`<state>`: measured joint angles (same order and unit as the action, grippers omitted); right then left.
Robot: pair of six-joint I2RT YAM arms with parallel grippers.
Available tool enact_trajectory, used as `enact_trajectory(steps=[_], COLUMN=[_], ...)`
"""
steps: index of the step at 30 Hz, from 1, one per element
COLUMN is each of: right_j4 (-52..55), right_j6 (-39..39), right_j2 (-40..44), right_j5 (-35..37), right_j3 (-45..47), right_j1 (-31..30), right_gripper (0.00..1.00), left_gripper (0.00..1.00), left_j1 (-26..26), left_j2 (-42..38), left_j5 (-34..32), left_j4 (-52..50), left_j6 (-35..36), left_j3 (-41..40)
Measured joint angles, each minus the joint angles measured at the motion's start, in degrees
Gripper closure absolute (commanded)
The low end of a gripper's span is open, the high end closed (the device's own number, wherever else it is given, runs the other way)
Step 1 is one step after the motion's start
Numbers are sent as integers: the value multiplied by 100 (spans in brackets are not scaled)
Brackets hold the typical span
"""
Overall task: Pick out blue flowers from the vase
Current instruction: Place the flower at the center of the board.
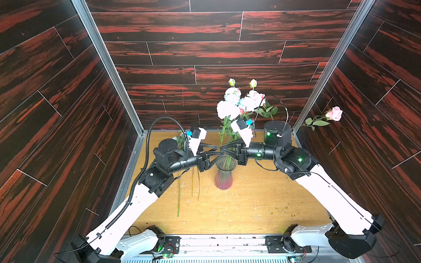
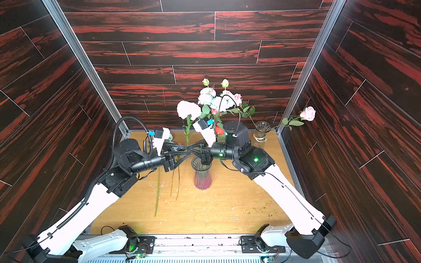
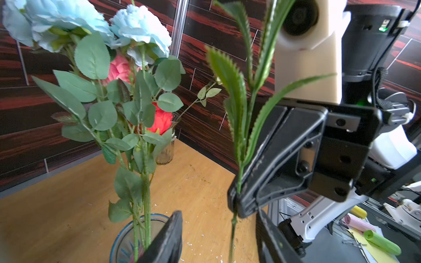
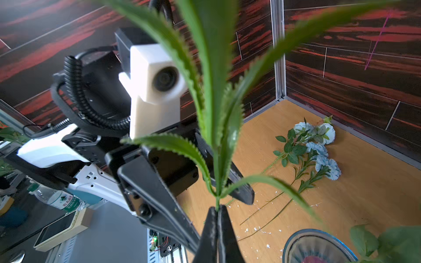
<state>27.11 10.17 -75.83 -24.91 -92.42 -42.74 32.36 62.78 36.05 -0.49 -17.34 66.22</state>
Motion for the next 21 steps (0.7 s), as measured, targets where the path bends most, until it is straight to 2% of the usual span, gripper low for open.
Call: enact_trajectory(steps=[5,12,16,19,21], right_j4=[7,-72,-186,-323,-402], right_j6=[17,55,98,140,122], right_j2=[74,85,107,155,238], right_j5=[-44,-92,-131,-125,-111], right_j3=[-44,-2,107,273,466], right_j1=[-4,-4,-2,-7,-15], right_gripper=[100,100,100,80,64], left_gripper=[70,100,100,100,100], left_j1=[2,39,37,42,44], left_j2=[0,-26,-39,-94,-177], left_j5=[133,398,409,302,4], left_j4=[-46,-57,-131,-299,-505], left_j6=[-33,-74,-103,-98,-55], left_j3=[11,66,66,66,66])
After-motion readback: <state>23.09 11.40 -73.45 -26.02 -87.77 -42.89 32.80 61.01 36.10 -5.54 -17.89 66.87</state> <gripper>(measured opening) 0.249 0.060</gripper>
